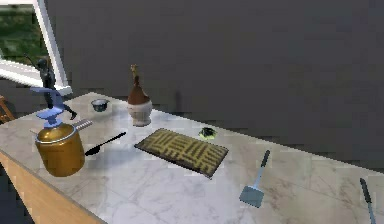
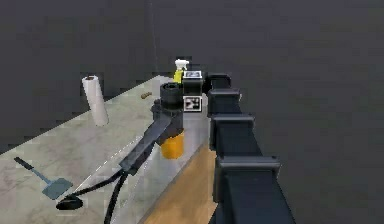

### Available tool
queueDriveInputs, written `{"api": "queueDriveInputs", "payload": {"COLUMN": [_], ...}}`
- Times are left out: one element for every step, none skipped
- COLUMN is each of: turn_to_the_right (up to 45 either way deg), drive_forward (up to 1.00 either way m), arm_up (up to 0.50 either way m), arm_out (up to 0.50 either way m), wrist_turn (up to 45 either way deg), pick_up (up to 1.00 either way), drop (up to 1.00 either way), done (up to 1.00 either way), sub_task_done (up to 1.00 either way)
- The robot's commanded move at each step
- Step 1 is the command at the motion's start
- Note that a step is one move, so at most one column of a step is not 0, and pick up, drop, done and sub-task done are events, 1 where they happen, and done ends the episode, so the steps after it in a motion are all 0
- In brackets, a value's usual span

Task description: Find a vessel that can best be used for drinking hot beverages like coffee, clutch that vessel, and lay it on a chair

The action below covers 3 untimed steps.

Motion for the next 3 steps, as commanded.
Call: {"api": "queueDriveInputs", "payload": {"turn_to_the_right": [0.0,0.0,0.0], "drive_forward": [0.00,0.00,0.00], "arm_up": [0.00,0.00,0.00], "arm_out": [0.00,0.00,0.00], "wrist_turn": [45.0,45.0,36.0], "pick_up": [0.00,0.00,0.00], "drop": [0.00,0.00,0.00], "done": [0.00,0.00,0.00], "sub_task_done": [0.00,0.00,0.00]}}
